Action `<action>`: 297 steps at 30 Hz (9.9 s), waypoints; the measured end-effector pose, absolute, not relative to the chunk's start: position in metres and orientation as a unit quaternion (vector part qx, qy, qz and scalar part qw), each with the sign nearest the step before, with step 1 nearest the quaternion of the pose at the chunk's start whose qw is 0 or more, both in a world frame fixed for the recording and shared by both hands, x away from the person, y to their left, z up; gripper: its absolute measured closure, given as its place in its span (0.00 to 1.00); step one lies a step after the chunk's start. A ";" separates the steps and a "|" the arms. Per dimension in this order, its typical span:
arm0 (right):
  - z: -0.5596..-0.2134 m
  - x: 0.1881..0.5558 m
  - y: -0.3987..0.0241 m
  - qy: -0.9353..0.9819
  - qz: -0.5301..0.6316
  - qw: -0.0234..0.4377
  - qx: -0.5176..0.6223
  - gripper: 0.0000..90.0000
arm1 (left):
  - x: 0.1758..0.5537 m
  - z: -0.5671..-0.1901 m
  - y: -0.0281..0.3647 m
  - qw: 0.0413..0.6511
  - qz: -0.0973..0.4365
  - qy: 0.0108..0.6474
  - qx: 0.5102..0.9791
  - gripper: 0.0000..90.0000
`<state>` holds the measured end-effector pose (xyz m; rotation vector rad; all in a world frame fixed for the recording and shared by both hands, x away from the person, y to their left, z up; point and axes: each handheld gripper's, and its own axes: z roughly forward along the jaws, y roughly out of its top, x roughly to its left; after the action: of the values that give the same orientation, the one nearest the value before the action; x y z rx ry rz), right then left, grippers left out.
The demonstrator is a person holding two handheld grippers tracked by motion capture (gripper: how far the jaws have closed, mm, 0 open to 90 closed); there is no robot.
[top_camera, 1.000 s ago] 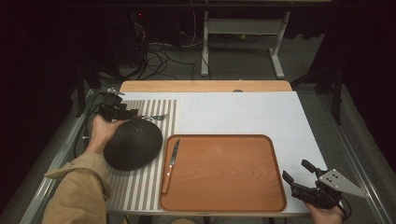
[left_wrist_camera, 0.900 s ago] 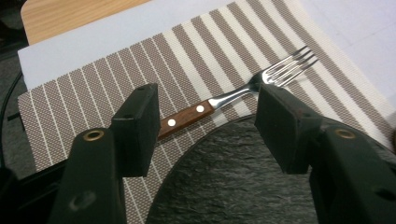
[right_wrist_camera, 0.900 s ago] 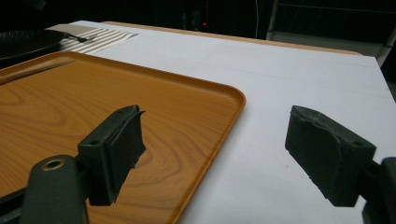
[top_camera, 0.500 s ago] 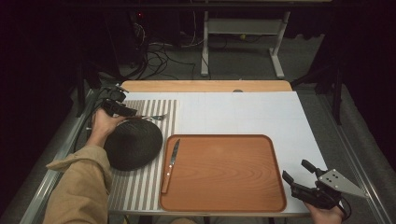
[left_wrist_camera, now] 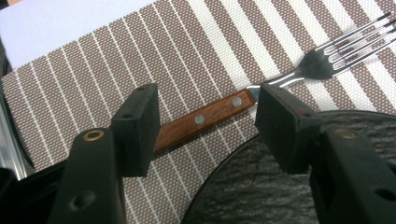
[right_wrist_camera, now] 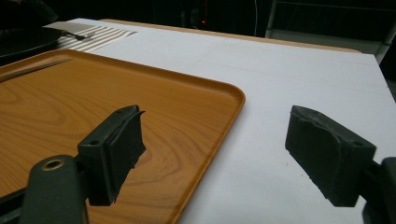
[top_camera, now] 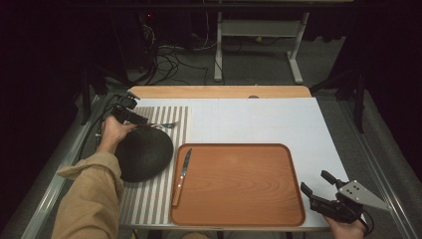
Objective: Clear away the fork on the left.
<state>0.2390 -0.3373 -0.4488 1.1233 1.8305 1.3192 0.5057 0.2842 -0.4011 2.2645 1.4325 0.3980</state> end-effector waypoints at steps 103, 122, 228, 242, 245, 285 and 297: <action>-0.448 0.238 -0.336 0.697 0.491 0.311 0.420 0.23 | 0.534 -0.445 0.288 0.172 0.105 0.555 0.807 0.63; -0.448 0.237 -0.335 0.695 0.490 0.314 0.422 0.23 | 0.525 -0.445 0.313 0.169 0.094 0.586 0.787 0.75; -0.447 0.240 -0.333 0.706 0.506 0.303 0.392 0.23 | 0.379 -0.394 0.244 0.263 0.081 0.464 0.842 0.80; -0.447 0.240 -0.332 0.706 0.504 0.302 0.396 0.23 | 0.343 -0.400 0.222 0.279 0.077 0.429 0.856 0.80; -0.448 0.240 -0.332 0.705 0.504 0.302 0.397 0.23 | 0.335 -0.402 0.216 0.280 0.075 0.420 0.860 0.80; -0.447 0.239 -0.329 0.710 0.502 0.305 0.388 0.23 | 0.303 -0.419 0.134 0.266 0.041 0.378 0.886 0.80; -0.447 0.239 -0.329 0.710 0.503 0.304 0.387 0.23 | 0.305 -0.426 0.113 0.257 0.037 0.369 0.893 0.80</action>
<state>0.2393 -0.3292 -0.4471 1.0261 1.8816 1.3329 0.3047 0.1127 -0.4265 2.4216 1.0007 0.1000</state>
